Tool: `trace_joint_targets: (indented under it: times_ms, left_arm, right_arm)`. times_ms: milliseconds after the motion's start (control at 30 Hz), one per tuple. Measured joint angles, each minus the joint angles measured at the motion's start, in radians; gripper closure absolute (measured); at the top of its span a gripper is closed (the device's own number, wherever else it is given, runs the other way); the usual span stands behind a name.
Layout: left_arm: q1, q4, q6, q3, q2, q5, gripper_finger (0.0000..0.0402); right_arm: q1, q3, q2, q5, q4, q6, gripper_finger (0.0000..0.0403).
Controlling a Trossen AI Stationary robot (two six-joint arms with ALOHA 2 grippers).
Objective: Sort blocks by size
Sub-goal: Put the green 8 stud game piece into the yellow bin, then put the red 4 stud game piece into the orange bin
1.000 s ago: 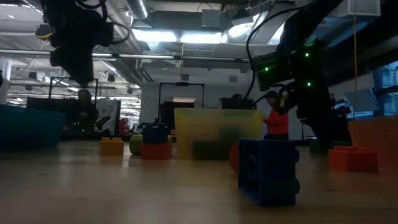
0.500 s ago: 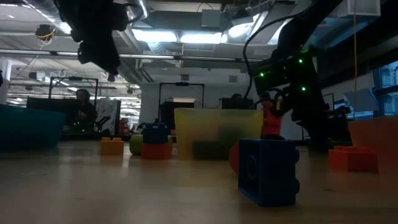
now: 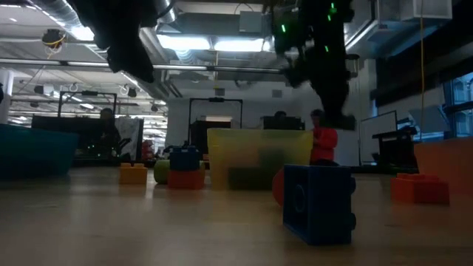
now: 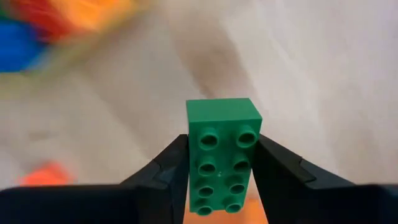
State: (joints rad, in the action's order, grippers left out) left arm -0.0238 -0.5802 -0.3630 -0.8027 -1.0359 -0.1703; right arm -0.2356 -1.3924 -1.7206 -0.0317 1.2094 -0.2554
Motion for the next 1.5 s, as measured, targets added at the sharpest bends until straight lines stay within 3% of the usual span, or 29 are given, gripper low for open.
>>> trace_joint_targets:
  times_ms: [133, 300, 500, 633, 1067, 1267, 1500]
  left_arm:
    - [0.0, -0.001, 0.001, 0.022, -0.015, -0.001, 0.0245]
    - [0.0, 0.026, 0.006, 0.068, -0.043, -0.001, 0.0245]
    - [-0.008, 0.125, 0.07, 0.105, -0.073, -0.002, 0.0245]
    - [-0.017, 0.189, 0.085, 0.124, -0.088, -0.001, 0.0245]
    - [-0.123, 0.244, 0.06, 0.126, -0.126, 0.0, 0.0245]
    - [-0.22, 0.276, 0.008, 0.125, -0.126, 0.0, 0.0245]
    - [-0.363, 0.275, -0.144, 0.079, -0.126, 0.003, 0.0245]
  right_arm:
    - [0.076, -0.091, 0.0, -0.054, -0.035, 0.0, 0.0253]
    - [0.186, -0.111, 0.001, -0.059, -0.216, 0.0, 0.025]
    - [0.285, -0.111, -0.046, 0.033, -0.41, 0.0, 0.0249]
    - [0.32, -0.111, -0.086, 0.039, -0.494, 0.001, 0.024]
    - [0.34, -0.113, -0.181, 0.047, -0.51, 0.065, 0.0151]
    - [0.34, -0.192, -0.18, 0.048, -0.333, 0.279, 0.0138]
    - [0.341, -0.275, -0.18, 0.062, -0.152, 0.367, 0.0137]
